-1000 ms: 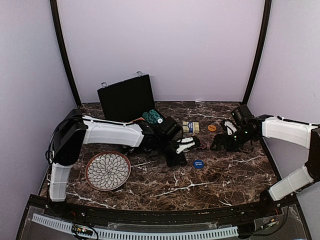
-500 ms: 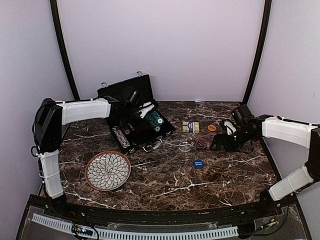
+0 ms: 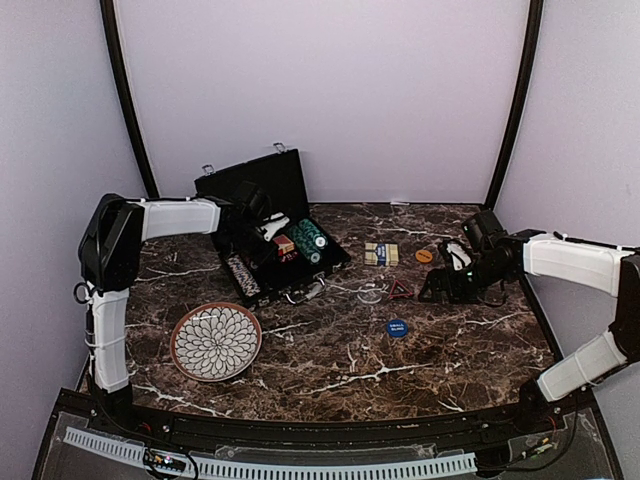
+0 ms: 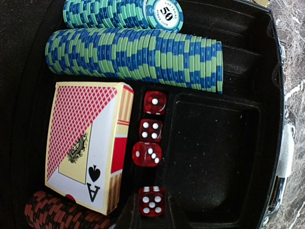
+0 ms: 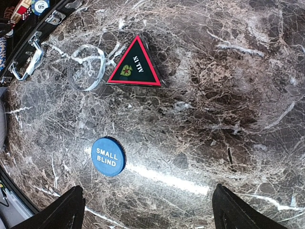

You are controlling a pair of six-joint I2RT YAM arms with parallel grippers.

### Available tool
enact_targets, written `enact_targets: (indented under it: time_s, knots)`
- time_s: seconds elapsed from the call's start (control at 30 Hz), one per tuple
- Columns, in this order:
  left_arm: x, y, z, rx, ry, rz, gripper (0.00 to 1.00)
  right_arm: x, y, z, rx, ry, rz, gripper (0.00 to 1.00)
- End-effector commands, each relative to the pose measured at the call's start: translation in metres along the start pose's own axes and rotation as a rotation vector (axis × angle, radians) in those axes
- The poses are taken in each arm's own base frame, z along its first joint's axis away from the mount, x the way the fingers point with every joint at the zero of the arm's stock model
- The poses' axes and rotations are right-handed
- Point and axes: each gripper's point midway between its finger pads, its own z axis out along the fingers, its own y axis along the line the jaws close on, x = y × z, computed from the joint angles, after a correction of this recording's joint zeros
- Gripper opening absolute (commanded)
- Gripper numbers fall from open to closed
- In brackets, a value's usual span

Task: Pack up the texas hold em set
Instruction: Place the dice in the slot.

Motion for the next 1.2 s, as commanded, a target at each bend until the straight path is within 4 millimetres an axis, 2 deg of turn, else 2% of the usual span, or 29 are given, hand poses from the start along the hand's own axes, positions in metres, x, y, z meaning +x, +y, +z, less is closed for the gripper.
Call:
enact_targets:
  time_s: [0.0, 0.37, 0.77, 1.17]
  knots:
    - [-0.011, 0.013, -0.006, -0.02, -0.014, 0.01, 0.0, -0.014, 0.005, -0.004, -0.022, -0.034, -0.013, 0.94]
    - [-0.015, 0.014, 0.002, 0.0, -0.013, 0.012, 0.01, -0.011, 0.004, -0.002, -0.022, -0.026, -0.01, 0.94]
    - [-0.001, 0.015, 0.008, -0.017, 0.027, 0.021, 0.01, -0.008, 0.004, 0.0, -0.027, -0.02, -0.008, 0.94]
    - [-0.002, 0.014, 0.015, -0.001, 0.027, 0.022, 0.04, -0.007, 0.003, 0.001, -0.026, -0.013, -0.005, 0.94]
